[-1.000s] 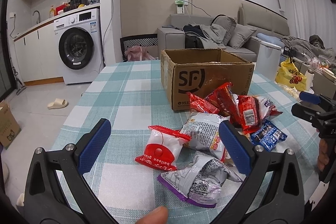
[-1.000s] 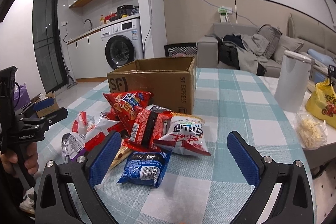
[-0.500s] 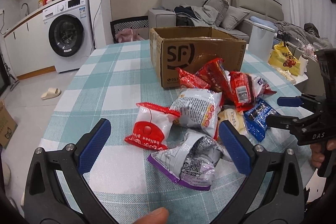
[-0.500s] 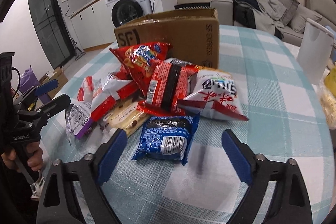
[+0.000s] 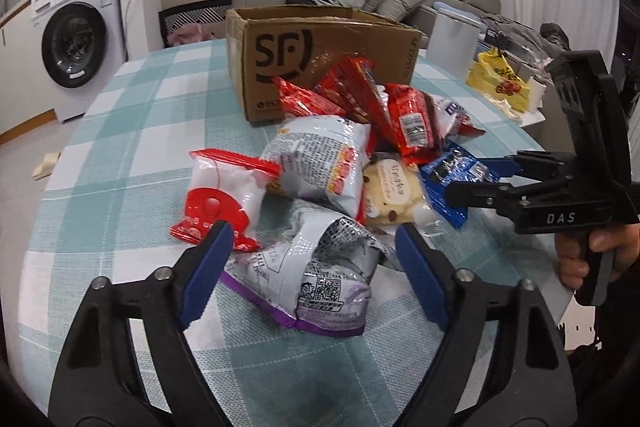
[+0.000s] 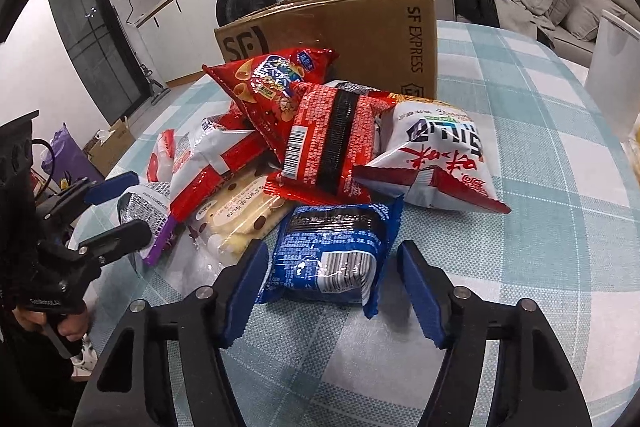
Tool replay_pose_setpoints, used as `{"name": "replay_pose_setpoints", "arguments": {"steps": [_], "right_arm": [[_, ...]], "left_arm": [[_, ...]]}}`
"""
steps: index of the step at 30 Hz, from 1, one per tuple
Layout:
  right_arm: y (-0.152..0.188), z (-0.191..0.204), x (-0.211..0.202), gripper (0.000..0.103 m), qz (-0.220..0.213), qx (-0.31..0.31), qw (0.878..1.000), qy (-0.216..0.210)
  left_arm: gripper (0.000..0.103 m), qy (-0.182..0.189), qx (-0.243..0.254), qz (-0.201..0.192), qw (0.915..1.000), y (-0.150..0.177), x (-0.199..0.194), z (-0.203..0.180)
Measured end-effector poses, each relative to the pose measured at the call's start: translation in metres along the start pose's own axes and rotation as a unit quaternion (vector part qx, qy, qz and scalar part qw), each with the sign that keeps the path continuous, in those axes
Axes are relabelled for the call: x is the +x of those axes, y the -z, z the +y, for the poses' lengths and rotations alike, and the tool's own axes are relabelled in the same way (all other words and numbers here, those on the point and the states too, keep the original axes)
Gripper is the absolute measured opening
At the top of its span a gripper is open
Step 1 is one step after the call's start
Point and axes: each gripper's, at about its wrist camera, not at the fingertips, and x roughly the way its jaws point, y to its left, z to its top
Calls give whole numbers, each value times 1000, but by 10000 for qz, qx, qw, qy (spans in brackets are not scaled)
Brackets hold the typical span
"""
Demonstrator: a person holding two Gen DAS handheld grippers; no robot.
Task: Organize snacks
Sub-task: 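Grasp the white-purple snack bag with the left tool while the right tool grasps the blue packet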
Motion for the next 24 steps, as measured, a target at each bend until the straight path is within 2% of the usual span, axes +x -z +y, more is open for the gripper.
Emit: {"name": "replay_pose_setpoints", "arguments": {"steps": [5, 7, 9, 13, 19, 24], "right_arm": [[0, 5, 0, 67, -8, -45, 10000, 76], [0, 6, 1, 62, -15, -70, 9999, 151], [1, 8, -1, 59, -18, -71, 9998, 193], [3, 8, -4, 47, -43, -48, 9999, 159], [13, 9, -15, 45, -163, -39, 9998, 110], [20, 8, -29, 45, -338, 27, 9994, 38]], "left_arm": [[68, 162, 72, 161, 9997, 2, 2, -4], [60, 220, 109, 184, 9995, 2, 2, -6], [57, 222, 145, 177, 9995, 4, -1, -7], [48, 293, 192, 150, 9993, 4, -5, -8], [42, 353, 6, 63, 9994, 6, -11, 0], [41, 499, -127, -5, 9987, 10, -17, 3]]}}
